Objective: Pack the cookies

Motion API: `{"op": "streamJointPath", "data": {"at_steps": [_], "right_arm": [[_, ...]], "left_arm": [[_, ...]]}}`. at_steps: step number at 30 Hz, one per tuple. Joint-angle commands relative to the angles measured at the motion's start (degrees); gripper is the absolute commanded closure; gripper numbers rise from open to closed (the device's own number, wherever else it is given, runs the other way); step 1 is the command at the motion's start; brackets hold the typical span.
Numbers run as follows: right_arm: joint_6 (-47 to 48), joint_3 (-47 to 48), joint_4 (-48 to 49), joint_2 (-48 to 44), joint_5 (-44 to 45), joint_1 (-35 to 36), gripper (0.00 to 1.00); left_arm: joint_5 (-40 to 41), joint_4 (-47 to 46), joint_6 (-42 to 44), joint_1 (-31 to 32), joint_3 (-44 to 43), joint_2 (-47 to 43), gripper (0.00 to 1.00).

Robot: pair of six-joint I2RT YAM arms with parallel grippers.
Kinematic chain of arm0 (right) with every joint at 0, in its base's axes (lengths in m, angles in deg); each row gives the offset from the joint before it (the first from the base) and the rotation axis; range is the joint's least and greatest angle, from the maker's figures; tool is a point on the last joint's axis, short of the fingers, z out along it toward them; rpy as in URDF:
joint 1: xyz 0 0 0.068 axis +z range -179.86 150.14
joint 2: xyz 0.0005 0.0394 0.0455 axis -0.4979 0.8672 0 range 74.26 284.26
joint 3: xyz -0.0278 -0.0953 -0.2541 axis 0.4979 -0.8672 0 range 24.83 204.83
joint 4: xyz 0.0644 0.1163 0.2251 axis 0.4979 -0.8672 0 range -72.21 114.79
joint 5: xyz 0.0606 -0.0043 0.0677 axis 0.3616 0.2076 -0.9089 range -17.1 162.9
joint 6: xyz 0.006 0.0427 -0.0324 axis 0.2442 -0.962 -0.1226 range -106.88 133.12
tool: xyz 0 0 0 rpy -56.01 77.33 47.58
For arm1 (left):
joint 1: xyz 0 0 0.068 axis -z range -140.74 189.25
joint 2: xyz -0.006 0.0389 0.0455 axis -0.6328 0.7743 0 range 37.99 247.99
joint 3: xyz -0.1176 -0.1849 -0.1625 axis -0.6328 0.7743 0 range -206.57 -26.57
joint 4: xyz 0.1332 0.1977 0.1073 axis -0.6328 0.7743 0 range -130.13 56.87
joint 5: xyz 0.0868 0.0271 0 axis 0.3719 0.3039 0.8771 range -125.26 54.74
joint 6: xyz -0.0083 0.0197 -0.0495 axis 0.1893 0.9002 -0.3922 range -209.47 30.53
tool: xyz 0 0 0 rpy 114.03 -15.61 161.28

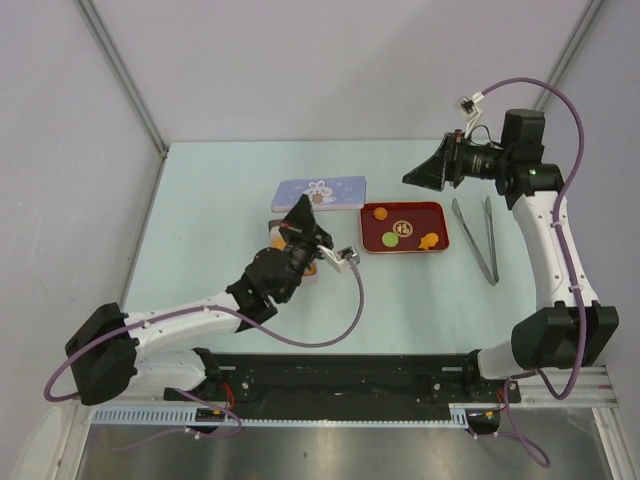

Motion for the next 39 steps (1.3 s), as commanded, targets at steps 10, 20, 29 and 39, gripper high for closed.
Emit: {"op": "streamJointPath", "data": {"at_steps": [10, 20, 29, 39], "right_arm": [[7.0, 7.6, -11.2, 7.1, -6.3, 2.5, 0.2], [9.8, 5.5, -14.0, 10.6, -8.3, 5.0, 0.2], [18.4, 4.4, -21.8, 13.3, -7.1, 5.9, 0.2], [20.0, 4.1, -22.4, 15.1, -5.2, 6.1, 0.2]], "left_arm": [[-20.4, -28.2, 5.6, 2.7, 15.8, -3.1, 1.0], [-28.5, -60.1, 18.1, 3.4, 19.0, 17.3, 1.0], [-24.7, -60.1, 17.3, 3.9, 14.7, 18.4, 1.0], [-23.3, -60.1, 17.9, 4.8, 11.1, 16.0, 1.0]]}}
